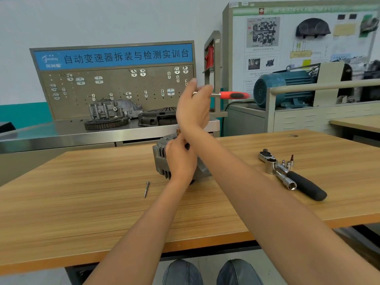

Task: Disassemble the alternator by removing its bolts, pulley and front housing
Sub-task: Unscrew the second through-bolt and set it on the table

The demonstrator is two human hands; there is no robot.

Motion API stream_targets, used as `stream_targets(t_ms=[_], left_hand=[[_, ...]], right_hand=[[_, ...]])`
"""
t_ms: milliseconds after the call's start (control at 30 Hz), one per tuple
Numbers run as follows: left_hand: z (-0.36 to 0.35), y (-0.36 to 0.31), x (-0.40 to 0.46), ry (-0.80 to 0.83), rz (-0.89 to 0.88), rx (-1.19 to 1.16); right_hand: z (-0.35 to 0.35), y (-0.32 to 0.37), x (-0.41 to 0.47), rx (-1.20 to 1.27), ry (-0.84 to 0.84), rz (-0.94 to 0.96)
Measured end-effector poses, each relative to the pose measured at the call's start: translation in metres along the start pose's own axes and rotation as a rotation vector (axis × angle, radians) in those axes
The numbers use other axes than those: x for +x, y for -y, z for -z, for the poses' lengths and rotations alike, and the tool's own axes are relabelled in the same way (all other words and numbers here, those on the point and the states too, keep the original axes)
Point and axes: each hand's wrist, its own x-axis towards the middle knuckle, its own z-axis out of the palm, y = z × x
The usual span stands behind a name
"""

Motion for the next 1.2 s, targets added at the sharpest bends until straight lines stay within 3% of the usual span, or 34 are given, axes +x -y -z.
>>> stream_targets(t_ms=[133,500,567,733,867,1200], left_hand=[[-0.002,0.004,0.003,0.029,0.01,-0.006],[-0.003,0.0,-0.004,-0.023,-0.027,-0.103],[-0.003,-0.001,-0.004,-0.026,-0.068,-0.085],[-0.001,-0.003,-0.004,-0.007,-0.102,-0.053],[-0.001,0.0,-0.003,0.011,-0.096,-0.07],[0.001,0.002,-0.002,0.031,-0.107,-0.13]], right_hand=[[0.001,-0.004,-0.008,-0.039,-0.045,0.122],[0.003,0.012,0.009,0.31,0.223,-0.193],[0.006,0.012,0.019,0.368,0.333,-0.299],[0.017,0.009,0.036,0.521,0.812,-0.535],[0.018,0.011,0.041,0.536,1.018,-0.578],[0.017,0.009,0.035,0.539,0.927,-0.499]])
